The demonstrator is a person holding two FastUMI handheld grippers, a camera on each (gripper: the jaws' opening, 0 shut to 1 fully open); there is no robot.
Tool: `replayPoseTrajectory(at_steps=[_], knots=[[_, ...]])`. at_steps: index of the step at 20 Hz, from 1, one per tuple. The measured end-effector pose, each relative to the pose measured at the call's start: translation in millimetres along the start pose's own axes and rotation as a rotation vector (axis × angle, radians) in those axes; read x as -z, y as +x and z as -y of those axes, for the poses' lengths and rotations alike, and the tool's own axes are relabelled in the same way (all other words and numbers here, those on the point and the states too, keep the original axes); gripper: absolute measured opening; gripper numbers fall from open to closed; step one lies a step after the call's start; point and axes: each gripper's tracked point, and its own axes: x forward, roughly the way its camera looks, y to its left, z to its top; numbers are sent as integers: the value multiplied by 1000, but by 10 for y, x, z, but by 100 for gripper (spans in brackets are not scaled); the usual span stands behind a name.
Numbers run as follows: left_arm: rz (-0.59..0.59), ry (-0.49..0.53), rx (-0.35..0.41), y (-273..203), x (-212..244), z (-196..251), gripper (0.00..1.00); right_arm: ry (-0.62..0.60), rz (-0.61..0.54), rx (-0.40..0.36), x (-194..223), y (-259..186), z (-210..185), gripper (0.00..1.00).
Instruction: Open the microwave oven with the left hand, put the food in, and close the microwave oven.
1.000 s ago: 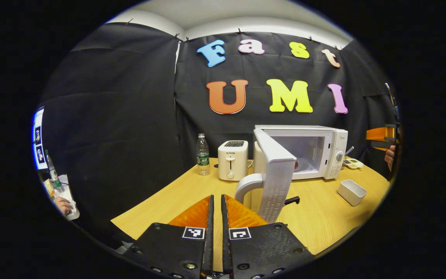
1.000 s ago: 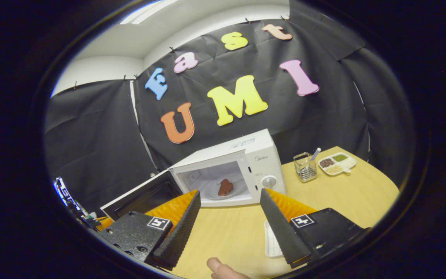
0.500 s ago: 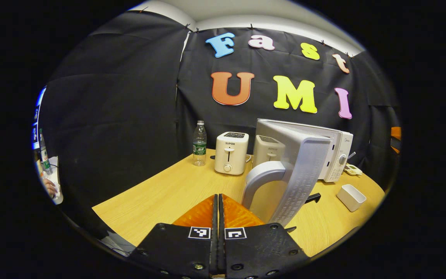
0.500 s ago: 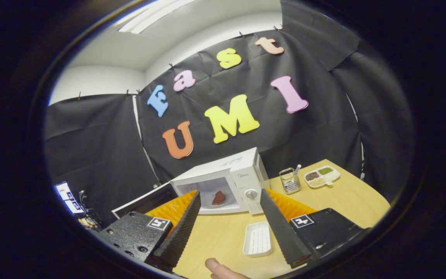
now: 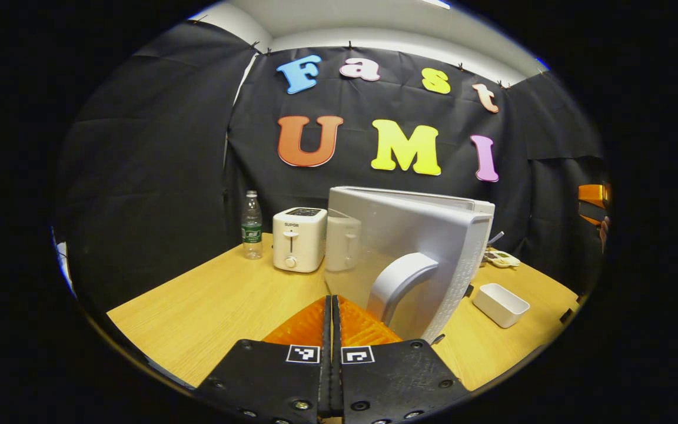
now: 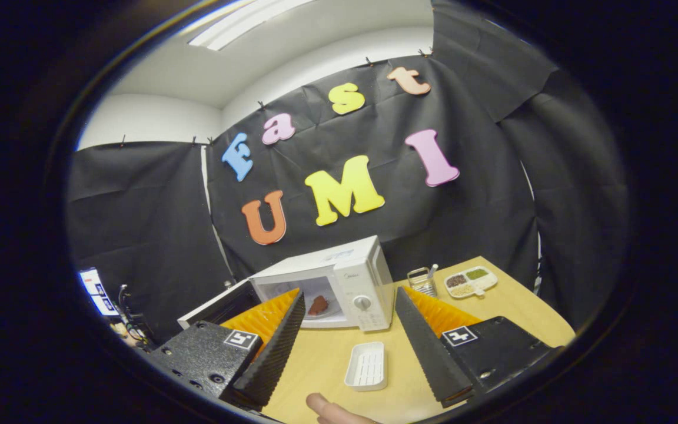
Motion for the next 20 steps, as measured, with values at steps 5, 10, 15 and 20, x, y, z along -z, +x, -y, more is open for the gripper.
replayPoseTrajectory(at_steps=[5,10,15,20], knots=[[5,38,95,217,-2,505,0,30,44,37,-151,-88,205,98],[-3,57,228,548,43,996,0,23,49,76,-193,-125,370,98],[10,43,305,957,-13,1276,0,18,73,97,-272,-180,404,98],[16,-16,359,1203,-119,1519,0,29,77,104,-269,-94,448,98]])
